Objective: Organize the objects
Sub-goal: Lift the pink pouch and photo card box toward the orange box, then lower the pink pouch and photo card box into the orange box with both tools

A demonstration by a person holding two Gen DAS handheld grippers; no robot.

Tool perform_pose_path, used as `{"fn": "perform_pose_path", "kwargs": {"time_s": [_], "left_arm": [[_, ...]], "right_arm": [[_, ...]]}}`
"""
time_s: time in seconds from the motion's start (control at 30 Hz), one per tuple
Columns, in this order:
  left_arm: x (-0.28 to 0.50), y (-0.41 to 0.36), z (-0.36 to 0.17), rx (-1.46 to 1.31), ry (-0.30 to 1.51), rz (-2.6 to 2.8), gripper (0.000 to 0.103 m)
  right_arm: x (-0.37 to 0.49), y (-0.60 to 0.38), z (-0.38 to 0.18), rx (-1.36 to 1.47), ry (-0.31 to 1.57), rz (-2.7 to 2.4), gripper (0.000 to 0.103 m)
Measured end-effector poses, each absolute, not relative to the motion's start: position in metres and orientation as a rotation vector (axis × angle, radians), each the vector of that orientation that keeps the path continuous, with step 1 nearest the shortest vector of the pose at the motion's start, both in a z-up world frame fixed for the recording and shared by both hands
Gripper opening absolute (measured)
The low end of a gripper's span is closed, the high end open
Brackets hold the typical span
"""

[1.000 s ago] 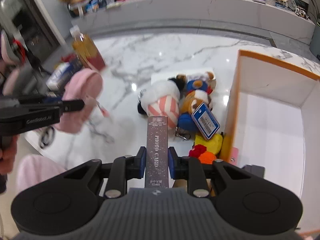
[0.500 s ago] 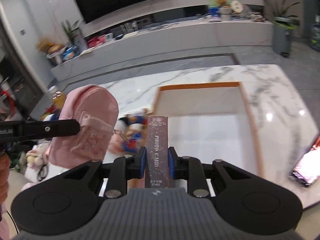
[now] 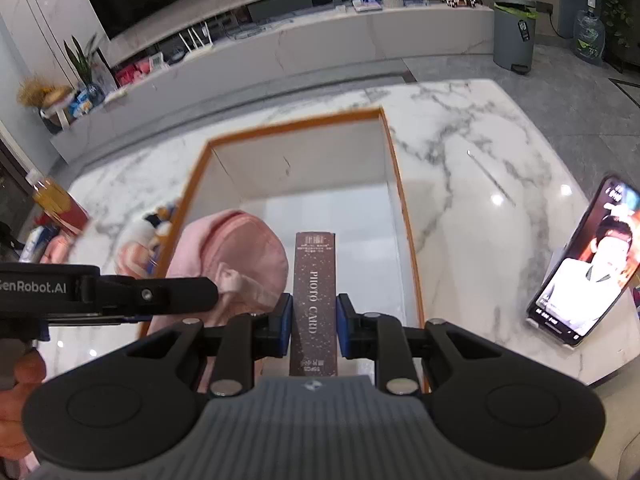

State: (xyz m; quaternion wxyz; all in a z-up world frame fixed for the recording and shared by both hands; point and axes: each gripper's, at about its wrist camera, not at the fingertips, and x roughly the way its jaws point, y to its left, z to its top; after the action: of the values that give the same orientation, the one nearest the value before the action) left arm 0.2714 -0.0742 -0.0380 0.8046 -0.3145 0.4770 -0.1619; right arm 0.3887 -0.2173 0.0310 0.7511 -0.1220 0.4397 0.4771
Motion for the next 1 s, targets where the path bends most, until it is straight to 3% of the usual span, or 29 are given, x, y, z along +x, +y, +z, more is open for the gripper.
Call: {"fn": "perform_pose_path", "kwargs": {"time_s": [0.27,0.73,1.0], "left_arm": [[0.273,-0.080,-0.061,-0.633,1.101,-0.305,0.030],[0.256,-0.103,-0.051,-0.391,1.089,-0.342,0.031],[0.246,-0.102,-0.043,-0.287,1.061,-0.386,0.041]], "right_arm": [[0.388,-0.203,0.000,-0.325,1.006,1.066,0.024],[0.396,-0.197,-0.019,-0.383,1.114,1.073,0.024],[0.395,-0.195,-0.023,-0.375,1.146,1.084,0.024]]}}
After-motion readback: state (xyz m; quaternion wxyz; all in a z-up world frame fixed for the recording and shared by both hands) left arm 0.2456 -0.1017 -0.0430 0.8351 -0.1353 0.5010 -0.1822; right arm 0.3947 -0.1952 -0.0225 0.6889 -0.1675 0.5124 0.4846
